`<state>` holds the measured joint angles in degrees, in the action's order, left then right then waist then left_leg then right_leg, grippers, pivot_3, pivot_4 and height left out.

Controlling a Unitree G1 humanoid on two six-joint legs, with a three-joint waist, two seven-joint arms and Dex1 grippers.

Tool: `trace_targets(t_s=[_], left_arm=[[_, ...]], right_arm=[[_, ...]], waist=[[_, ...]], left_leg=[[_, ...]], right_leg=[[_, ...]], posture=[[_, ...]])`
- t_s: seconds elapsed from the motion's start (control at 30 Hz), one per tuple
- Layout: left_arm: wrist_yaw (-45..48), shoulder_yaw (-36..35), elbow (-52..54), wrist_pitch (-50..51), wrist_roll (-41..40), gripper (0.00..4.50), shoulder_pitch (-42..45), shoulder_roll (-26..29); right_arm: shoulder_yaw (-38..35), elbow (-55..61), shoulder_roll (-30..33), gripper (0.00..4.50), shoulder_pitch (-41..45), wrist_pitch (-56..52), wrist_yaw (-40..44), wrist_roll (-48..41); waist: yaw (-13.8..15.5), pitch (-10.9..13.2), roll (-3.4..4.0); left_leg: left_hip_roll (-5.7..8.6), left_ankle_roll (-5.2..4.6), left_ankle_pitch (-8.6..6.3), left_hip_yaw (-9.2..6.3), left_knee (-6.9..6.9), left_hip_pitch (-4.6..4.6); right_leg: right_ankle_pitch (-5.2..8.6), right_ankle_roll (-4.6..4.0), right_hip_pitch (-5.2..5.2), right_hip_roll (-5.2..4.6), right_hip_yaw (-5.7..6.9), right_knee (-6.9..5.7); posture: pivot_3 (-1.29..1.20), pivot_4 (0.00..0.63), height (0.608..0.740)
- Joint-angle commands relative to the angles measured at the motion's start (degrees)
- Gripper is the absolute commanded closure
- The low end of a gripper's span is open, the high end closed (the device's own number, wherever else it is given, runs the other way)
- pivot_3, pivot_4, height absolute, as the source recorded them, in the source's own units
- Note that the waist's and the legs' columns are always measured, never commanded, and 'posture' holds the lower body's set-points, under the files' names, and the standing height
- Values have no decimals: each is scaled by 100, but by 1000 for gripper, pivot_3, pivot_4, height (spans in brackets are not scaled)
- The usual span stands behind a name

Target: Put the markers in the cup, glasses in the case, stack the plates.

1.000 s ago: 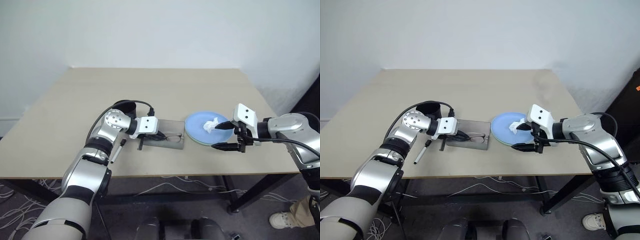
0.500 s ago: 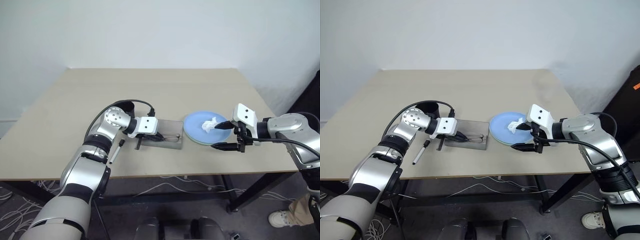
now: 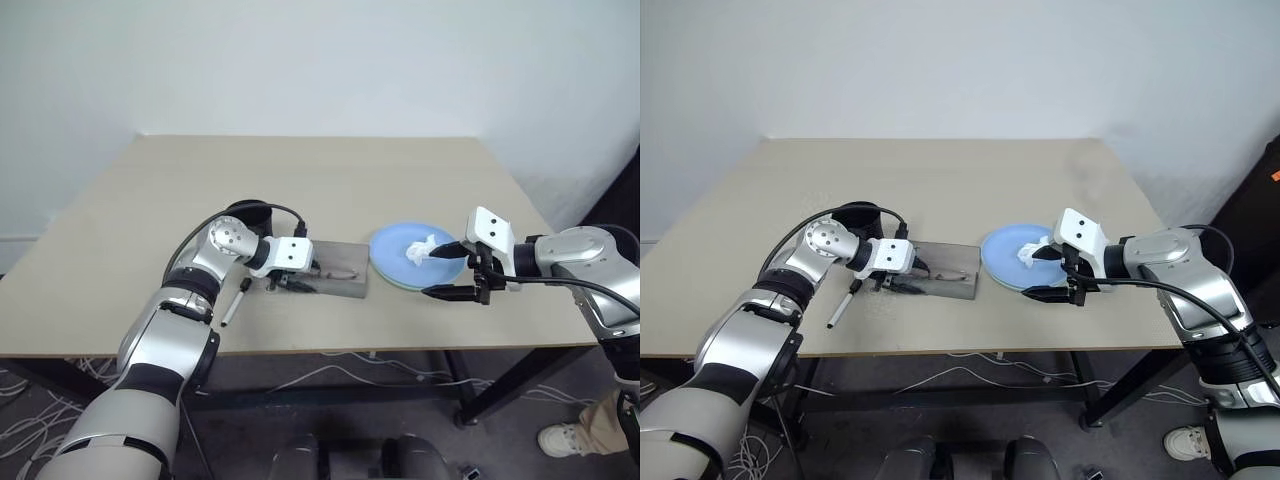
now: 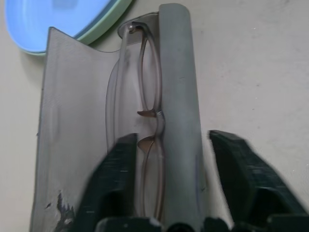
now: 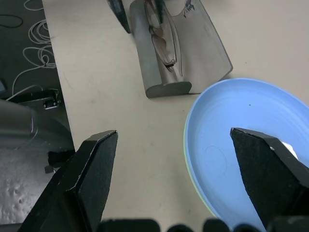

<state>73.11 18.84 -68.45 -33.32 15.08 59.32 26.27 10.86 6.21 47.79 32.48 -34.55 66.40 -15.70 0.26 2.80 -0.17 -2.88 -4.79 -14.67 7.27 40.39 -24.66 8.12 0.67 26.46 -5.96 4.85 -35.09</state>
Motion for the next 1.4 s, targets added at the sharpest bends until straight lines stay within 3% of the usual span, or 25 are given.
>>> trace_targets(t_s=[0.03,0.53,0.83,1.3,1.4], left_arm=[[-127,-67,13,-96,25,1863,319,52],[-1063,-43,-186,-247,197,1863,471,-74],[-72,-227,-57,-368,-198,1863,339,-176],[-318,143,-157,-382,270,1863,112,-269],[-457,218,-217,-300,413,2457,109,-291]], right_arm=[[-91,118,-22,440,78,52,-15,-22],[-109,168,-34,440,67,20,-24,-33],[-124,198,-31,440,47,-10,-29,-40],[-149,258,-52,440,-1,-45,-93,-53],[-158,287,-52,440,-20,-63,-105,-61]], waist=[[-1,0,0],[-1,0,0],[-3,0,0],[-2,0,0],[-1,0,0]], left_leg=[[1,0,0,0,0,0],[2,0,0,0,1,0],[2,2,-2,1,0,0],[2,2,-2,1,1,0],[3,2,-2,1,1,0]], right_leg=[[0,0,0,0,0,0],[0,0,-1,1,0,0],[0,0,1,3,0,0],[0,0,1,3,0,0],[0,0,-1,2,0,0]], posture=[[0,0,737],[0,0,737],[0,0,737],[0,0,737],[0,0,737]])
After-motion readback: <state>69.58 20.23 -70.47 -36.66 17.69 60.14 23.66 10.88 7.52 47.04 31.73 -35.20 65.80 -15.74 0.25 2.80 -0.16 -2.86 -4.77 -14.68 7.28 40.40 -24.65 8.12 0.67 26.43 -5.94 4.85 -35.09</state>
